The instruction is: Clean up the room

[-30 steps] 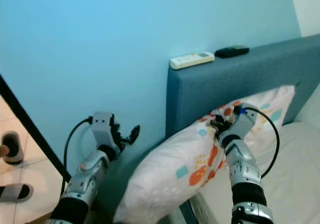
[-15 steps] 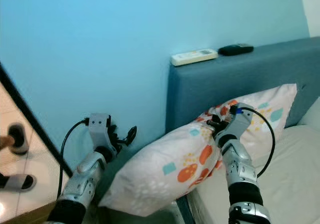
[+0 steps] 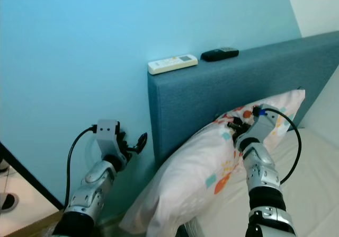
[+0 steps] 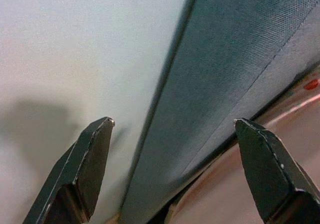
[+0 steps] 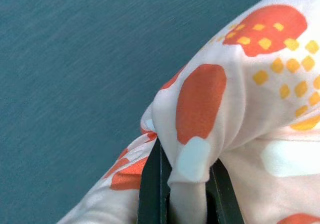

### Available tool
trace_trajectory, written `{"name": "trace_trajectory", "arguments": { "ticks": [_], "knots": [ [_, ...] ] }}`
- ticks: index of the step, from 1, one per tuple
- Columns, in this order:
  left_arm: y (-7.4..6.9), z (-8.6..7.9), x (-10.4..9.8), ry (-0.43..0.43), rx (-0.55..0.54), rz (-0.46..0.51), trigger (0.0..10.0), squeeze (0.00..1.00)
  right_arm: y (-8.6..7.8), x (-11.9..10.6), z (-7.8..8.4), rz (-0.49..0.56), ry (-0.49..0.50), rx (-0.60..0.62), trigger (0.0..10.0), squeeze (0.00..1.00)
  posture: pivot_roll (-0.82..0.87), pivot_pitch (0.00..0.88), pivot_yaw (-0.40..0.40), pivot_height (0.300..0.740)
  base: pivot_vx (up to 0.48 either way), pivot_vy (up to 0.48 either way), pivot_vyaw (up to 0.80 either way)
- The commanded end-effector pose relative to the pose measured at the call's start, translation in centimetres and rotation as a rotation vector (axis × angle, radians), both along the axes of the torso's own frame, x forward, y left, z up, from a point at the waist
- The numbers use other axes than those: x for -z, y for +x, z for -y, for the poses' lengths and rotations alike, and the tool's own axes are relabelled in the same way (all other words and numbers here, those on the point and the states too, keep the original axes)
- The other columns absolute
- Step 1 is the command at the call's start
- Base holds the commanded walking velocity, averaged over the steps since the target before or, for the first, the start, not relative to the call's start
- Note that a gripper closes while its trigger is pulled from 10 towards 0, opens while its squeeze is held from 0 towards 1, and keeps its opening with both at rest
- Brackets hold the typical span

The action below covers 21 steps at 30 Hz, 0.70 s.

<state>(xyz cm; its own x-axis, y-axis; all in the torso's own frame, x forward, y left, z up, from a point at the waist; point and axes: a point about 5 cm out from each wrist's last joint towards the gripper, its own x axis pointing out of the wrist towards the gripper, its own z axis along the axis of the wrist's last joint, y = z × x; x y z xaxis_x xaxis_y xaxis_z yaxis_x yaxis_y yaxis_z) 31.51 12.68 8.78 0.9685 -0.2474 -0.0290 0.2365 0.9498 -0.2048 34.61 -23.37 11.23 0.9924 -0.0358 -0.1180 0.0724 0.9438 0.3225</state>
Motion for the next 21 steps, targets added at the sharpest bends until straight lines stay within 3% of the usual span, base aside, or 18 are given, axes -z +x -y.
{"name": "trace_trajectory", "arguments": {
  "ticks": [1, 7, 17, 21],
  "knots": [
    [-0.3, -0.3, 0.4, 0.008, -0.002, -0.017, 10.0, 0.00, 0.7, -1.8, -0.3, 0.086, -0.023, -0.007, 10.0, 0.00, -0.09, 0.000, -0.076, 0.740, 0.000, 0.000, 0.00],
    [-0.5, -0.4, 0.5, 0.018, -0.013, -0.014, 10.0, 0.00, 1.0, -1.6, -0.6, 0.071, -0.025, -0.023, 10.0, 0.00, -0.09, 0.000, -0.078, 0.740, 0.000, -0.420, 0.00],
    [-1.0, -0.6, 0.6, 0.014, -0.031, -0.023, 10.0, 0.00, 2.4, -1.8, -1.3, 0.045, -0.030, -0.076, 10.0, 0.00, -0.06, 0.000, -0.082, 0.740, 0.000, 0.000, 0.00],
    [-3.1, -2.3, 0.8, 0.040, -0.059, -0.037, 10.0, 0.00, 3.7, -4.0, 0.6, 0.043, -0.015, -0.006, 10.0, 0.00, 0.00, 0.042, -0.088, 0.740, 0.000, 0.000, 0.00]
  ]
}}
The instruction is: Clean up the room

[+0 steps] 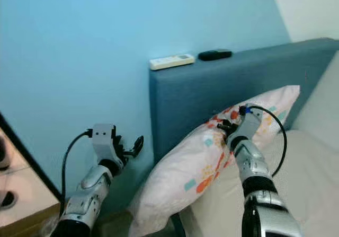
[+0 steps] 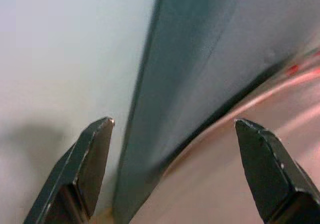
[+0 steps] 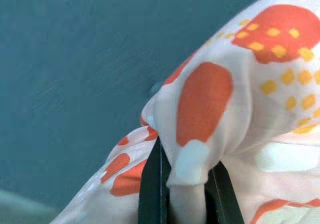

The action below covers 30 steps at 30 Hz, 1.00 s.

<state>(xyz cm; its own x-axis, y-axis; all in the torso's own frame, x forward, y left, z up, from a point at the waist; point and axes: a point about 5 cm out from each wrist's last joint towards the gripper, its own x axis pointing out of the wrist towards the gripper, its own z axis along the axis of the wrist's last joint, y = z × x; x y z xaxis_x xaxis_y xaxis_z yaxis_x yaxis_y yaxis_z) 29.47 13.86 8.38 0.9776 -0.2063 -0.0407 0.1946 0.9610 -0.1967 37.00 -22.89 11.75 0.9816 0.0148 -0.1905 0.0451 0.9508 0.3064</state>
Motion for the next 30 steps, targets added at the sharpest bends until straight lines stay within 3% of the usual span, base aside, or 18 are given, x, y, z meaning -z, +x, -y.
{"name": "trace_trajectory", "arguments": {
  "ticks": [1, 10, 16, 17, 18, 21, 30],
  "knots": [
    [-1.1, -1.1, 0.4, 0.029, -0.017, -0.028, 10.0, 0.00, 1.3, -3.4, 1.1, 0.117, -0.001, 0.046, 10.0, 0.00, 0.00, 0.042, -0.088, 0.740, 0.000, 0.000, 0.00],
    [-4.3, -2.8, 0.6, 0.068, -0.043, -0.073, 10.0, 0.00, 2.6, -7.7, 2.8, 0.185, 0.000, 0.092, 10.0, 0.00, 0.05, 0.152, -0.082, 0.740, 0.000, 0.000, 0.00],
    [-5.4, -3.1, 0.4, 0.079, -0.037, -0.089, 10.0, 0.00, 2.8, -8.8, 3.3, 0.198, -0.017, 0.113, 10.0, 0.00, 0.07, 0.211, -0.067, 0.740, 0.000, 0.000, 0.00],
    [-5.8, -3.2, 0.3, 0.084, -0.034, -0.096, 10.0, 0.00, 2.8, -9.0, 3.4, 0.200, -0.023, 0.120, 10.0, 0.00, 0.07, 0.211, -0.067, 0.740, 0.000, 0.000, 0.00],
    [-6.7, -3.6, 0.0, 0.095, -0.031, -0.111, 10.0, 0.00, 2.7, -9.4, 4.1, 0.202, -0.032, 0.146, 10.0, 0.00, 0.10, 0.275, -0.045, 0.740, 0.000, 0.000, 0.00],
    [-7.9, -4.1, -0.5, 0.111, -0.025, -0.134, 10.0, 0.00, 2.5, -9.9, 5.1, 0.203, -0.037, 0.188, 10.0, 0.00, 0.11, 0.305, -0.028, 0.740, 0.000, 0.000, 0.00],
    [-9.2, -4.5, -1.6, 0.145, 0.010, -0.164, 10.0, 0.00, 1.9, -11.7, 7.6, 0.212, -0.082, 0.271, 10.0, 0.00, 0.12, 0.361, 0.006, 0.740, 0.000, 0.000, 0.00]
  ]
}}
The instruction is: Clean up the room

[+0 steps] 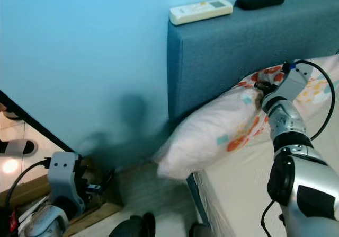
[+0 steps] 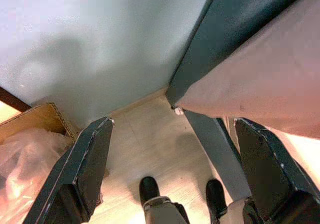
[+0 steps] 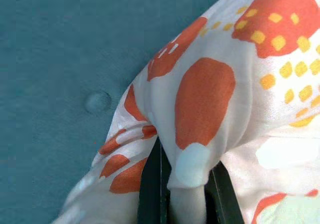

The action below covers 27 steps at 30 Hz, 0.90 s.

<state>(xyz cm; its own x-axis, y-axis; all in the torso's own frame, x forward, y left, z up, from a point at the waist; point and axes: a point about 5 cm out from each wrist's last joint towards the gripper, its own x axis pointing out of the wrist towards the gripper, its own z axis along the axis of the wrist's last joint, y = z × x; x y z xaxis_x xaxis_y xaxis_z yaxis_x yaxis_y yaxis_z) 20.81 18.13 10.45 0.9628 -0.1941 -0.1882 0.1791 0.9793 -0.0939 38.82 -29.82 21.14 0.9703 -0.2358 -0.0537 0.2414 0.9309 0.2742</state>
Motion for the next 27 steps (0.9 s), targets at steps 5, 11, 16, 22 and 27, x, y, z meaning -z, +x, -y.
{"name": "trace_trajectory", "arguments": {
  "ticks": [5, 11, 16, 22, 27],
  "knots": [
    [-0.9, -0.3, 0.1, 0.022, 0.017, -0.055, 10.0, 0.00, -0.4, -4.8, 2.5, 0.130, -0.076, 0.069, 10.0, 0.00, 0.13, 0.367, 0.013, 0.740, 0.000, 0.000, 0.00],
    [-1.4, -0.3, -0.2, 0.026, 0.023, -0.076, 10.0, 0.00, -0.9, -8.1, 3.7, 0.209, -0.112, 0.116, 10.0, 0.00, 0.14, 0.362, 0.014, 0.740, 0.000, 0.000, 0.00],
    [-1.8, -0.4, -0.3, 0.031, 0.023, -0.087, 10.0, 0.00, -1.3, -10.3, 4.5, 0.277, -0.116, 0.154, 10.0, 0.00, 0.15, 0.360, 0.014, 0.740, 0.000, 0.000, 0.00],
    [-1.9, -0.4, -0.5, 0.031, 0.025, -0.092, 10.0, 0.00, -1.8, -10.5, 5.2, 0.287, -0.129, 0.187, 10.0, 0.00, 0.15, 0.361, 0.020, 0.740, 0.000, 0.000, 0.00],
    [-2.2, -0.3, -0.5, 0.032, 0.027, -0.099, 10.0, 0.00, -2.6, -10.6, 6.5, 0.293, -0.140, 0.231, 10.0, 0.00, 0.15, 0.367, 0.020, 0.740, 0.000, 0.000, 0.00]
  ]
}}
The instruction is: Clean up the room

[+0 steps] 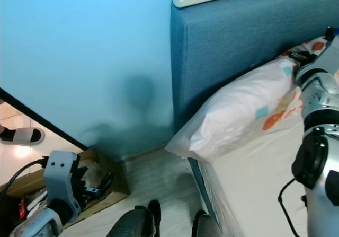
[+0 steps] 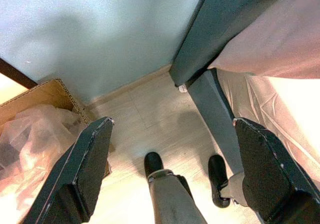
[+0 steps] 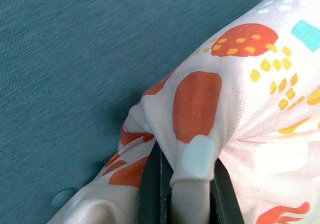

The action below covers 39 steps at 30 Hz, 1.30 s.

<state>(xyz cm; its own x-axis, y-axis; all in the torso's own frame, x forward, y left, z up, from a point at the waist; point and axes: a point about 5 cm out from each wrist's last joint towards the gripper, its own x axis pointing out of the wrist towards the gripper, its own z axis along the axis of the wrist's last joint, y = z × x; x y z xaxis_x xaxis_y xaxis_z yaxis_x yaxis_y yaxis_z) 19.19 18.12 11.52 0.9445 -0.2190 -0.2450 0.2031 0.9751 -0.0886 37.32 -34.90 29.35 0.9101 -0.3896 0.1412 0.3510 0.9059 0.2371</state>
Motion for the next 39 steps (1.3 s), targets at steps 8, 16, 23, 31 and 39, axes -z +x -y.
{"name": "trace_trajectory", "arguments": {
  "ticks": [8, 16, 23, 31, 39],
  "knots": [
    [-1.2, -0.4, 0.4, 0.021, -0.004, -0.065, 10.0, 0.00, -2.7, -1.8, 3.8, 0.060, -0.102, 0.148, 10.0, 0.00, 0.16, 0.384, 0.024, 0.740, 0.000, 0.000, 0.00],
    [-1.4, -0.6, 0.4, 0.024, -0.004, -0.076, 10.0, 0.00, -4.1, -1.2, 5.6, 0.015, -0.127, 0.195, 10.0, 0.00, 0.15, 0.393, 0.030, 0.740, 0.000, 0.000, 0.00],
    [-1.6, -0.5, 0.3, 0.023, 0.009, -0.087, 10.0, 0.00, -4.1, 1.2, 5.7, -0.093, -0.151, 0.185, 10.0, 0.00, 0.15, 0.411, 0.045, 0.740, 0.000, 0.000, 0.00],
    [-1.8, -0.9, 0.0, 0.038, 0.015, -0.104, 10.0, 0.00, -4.4, 6.0, 5.4, -0.258, -0.158, 0.168, 10.0, 0.00, 0.17, 0.422, 0.068, 0.740, 0.000, 0.000, 0.00],
    [-1.7, -0.9, -0.1, 0.039, 0.022, -0.108, 10.0, 0.00, -4.2, 7.0, 4.8, -0.279, -0.150, 0.146, 10.0, 0.00, 0.17, 0.422, 0.075, 0.740, 0.000, 0.000, 0.00]
  ]
}}
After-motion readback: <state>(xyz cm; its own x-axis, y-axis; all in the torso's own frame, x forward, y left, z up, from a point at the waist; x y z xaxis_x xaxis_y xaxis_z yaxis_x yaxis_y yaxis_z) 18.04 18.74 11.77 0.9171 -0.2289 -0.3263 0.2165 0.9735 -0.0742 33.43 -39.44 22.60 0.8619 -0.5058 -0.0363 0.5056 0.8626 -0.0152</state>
